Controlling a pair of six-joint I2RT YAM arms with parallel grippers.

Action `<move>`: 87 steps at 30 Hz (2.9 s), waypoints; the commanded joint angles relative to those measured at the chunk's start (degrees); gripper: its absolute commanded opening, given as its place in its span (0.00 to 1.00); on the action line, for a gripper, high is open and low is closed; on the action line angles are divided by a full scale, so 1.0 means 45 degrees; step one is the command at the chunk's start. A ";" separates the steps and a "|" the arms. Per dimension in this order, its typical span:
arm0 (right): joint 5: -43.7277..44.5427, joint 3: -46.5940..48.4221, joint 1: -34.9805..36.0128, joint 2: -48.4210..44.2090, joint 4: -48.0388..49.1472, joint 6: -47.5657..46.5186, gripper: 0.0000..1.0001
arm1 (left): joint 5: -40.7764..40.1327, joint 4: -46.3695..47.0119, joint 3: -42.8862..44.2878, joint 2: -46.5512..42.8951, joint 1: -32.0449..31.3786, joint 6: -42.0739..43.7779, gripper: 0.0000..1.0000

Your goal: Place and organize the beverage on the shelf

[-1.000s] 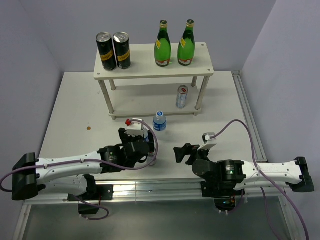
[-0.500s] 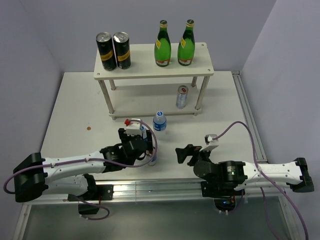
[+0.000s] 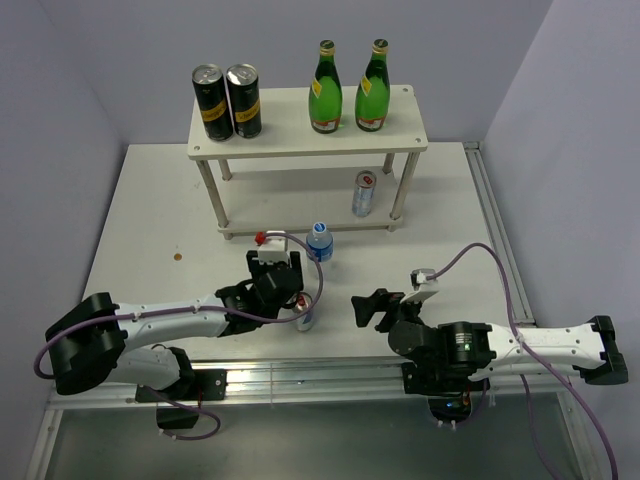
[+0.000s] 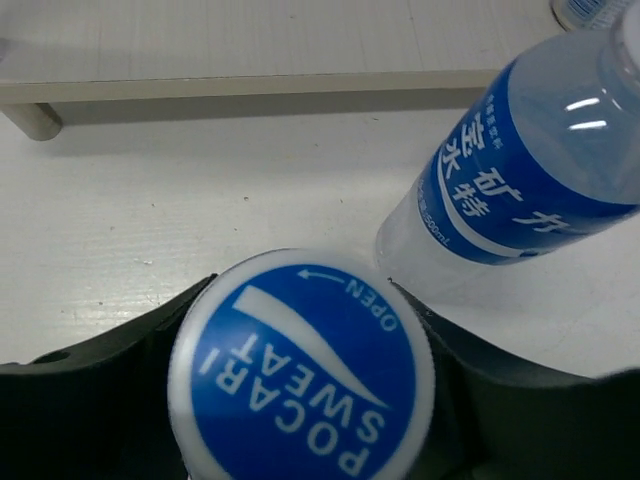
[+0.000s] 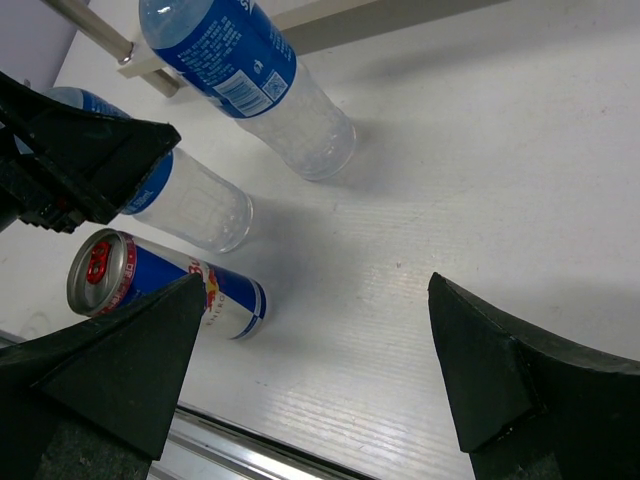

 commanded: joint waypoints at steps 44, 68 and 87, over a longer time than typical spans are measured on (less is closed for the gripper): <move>0.0471 -0.0403 0.0478 -0.0299 0.0754 -0.0441 1.00 | 0.0693 0.3047 0.4214 0.0707 0.5348 0.5050 0.00; 0.0412 -0.0344 0.0674 0.0228 0.1125 -0.0773 1.00 | -0.0597 0.6055 0.5543 0.3776 0.6462 0.4133 0.00; 0.0412 -0.0305 0.0732 0.0345 0.1203 -0.0871 1.00 | -0.1672 0.6975 0.6029 0.5045 0.6657 0.3605 0.01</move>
